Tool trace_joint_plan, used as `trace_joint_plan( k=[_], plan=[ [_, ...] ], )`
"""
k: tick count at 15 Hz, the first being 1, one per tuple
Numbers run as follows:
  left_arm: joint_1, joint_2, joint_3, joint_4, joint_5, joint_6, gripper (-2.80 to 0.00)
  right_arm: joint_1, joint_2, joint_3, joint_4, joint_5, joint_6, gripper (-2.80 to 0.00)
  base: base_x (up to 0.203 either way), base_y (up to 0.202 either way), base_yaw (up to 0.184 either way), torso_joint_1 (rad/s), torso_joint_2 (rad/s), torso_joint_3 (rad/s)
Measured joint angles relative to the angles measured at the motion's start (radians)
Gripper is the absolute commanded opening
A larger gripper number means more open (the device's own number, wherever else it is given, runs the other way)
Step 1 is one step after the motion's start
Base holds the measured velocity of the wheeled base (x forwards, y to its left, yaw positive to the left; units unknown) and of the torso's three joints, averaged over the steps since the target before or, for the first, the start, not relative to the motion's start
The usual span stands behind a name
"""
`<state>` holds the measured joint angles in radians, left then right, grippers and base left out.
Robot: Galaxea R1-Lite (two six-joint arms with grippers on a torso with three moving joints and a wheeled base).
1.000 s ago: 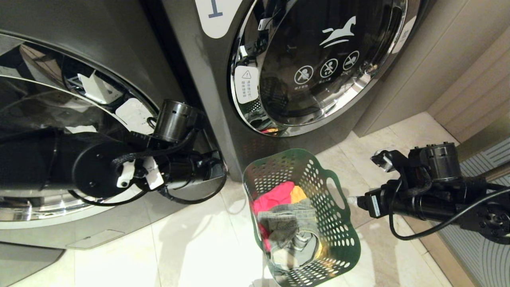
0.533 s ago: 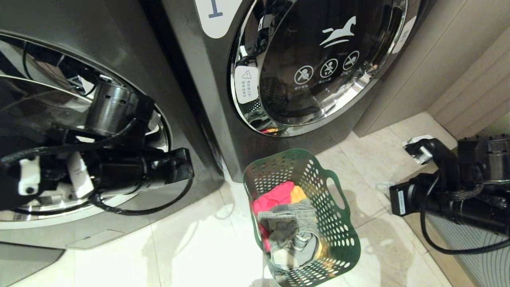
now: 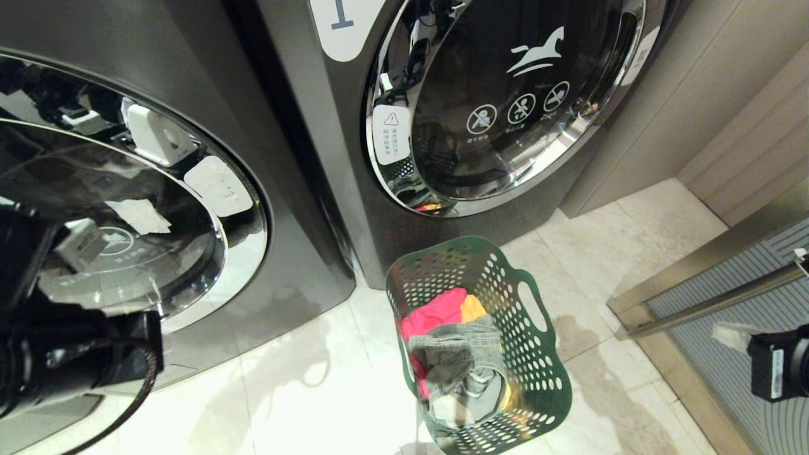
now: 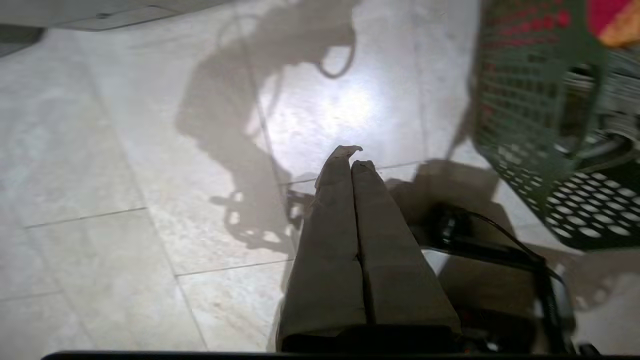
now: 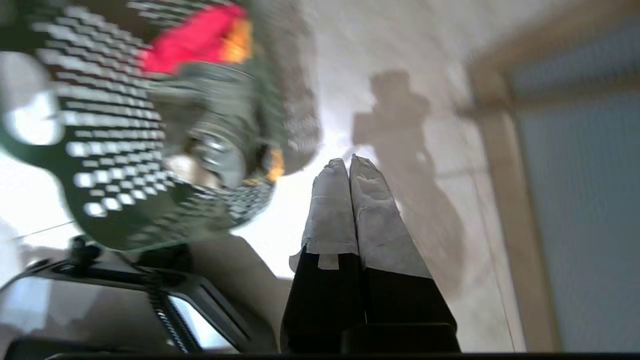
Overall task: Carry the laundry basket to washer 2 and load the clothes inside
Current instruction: Open the lid of the washing machine
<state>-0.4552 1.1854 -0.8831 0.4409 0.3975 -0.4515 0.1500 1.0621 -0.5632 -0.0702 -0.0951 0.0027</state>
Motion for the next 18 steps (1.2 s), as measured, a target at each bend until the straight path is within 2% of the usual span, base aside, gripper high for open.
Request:
trace_joint_plan(
  k=[2, 4, 6, 8, 9, 11, 13, 15, 17, 18],
  plan=[
    [0.071, -0.059, 0.076, 0.002, 0.07, 0.018, -2.8, -0.04, -0.075, 0.046, 0.011, -0.016, 0.019, -2.8, 0.0, 0.0, 0.0, 0.0, 0.0, 0.0],
    [0.191, -0.122, 0.128, 0.002, 0.087, 0.058, -2.8, -0.085, -0.152, 0.094, 0.013, -0.022, 0.019, -2.8, 0.0, 0.0, 0.0, 0.0, 0.0, 0.0],
    [0.311, -0.199, 0.167, -0.003, 0.098, 0.129, -2.8, -0.17, -0.227, 0.135, 0.014, -0.025, 0.009, -2.8, 0.0, 0.0, 0.0, 0.0, 0.0, 0.0],
    [0.363, -0.305, 0.251, -0.026, 0.09, 0.17, -2.8, -0.215, -0.314, 0.167, 0.019, -0.021, -0.018, -2.8, 0.0, 0.0, 0.0, 0.0, 0.0, 0.0],
    [0.371, -0.377, 0.307, -0.042, 0.064, 0.198, -2.8, -0.227, -0.366, 0.184, 0.034, -0.01, -0.034, -2.8, 0.0, 0.0, 0.0, 0.0, 0.0, 0.0],
    [0.371, -0.534, 0.427, -0.078, -0.028, 0.281, -2.8, -0.238, -0.465, 0.224, 0.081, 0.041, -0.059, -2.8, 0.0, 0.0, 0.0, 0.0, 0.0, 0.0],
    [0.367, -0.699, 0.576, -0.103, -0.152, 0.381, -2.8, -0.241, -0.573, 0.28, 0.133, 0.118, -0.09, -2.8, 0.0, 0.0, 0.0, 0.0, 0.0, 0.0],
    [0.365, -0.808, 0.698, -0.152, -0.266, 0.451, -2.8, -0.244, -0.673, 0.372, 0.167, 0.163, -0.141, -2.8, 0.0, 0.0, 0.0, 0.0, 0.0, 0.0],
    [0.365, -0.864, 0.758, -0.22, -0.336, 0.452, -2.8, -0.244, -0.735, 0.486, 0.128, 0.148, -0.177, -2.8, 0.0, 0.0, 0.0, 0.0, 0.0, 0.0],
    [0.37, -0.877, 0.77, -0.219, -0.34, 0.442, -2.8, -0.244, -0.751, 0.516, 0.11, 0.132, -0.173, -2.8, 0.0, 0.0, 0.0, 0.0, 0.0, 0.0]
  ],
)
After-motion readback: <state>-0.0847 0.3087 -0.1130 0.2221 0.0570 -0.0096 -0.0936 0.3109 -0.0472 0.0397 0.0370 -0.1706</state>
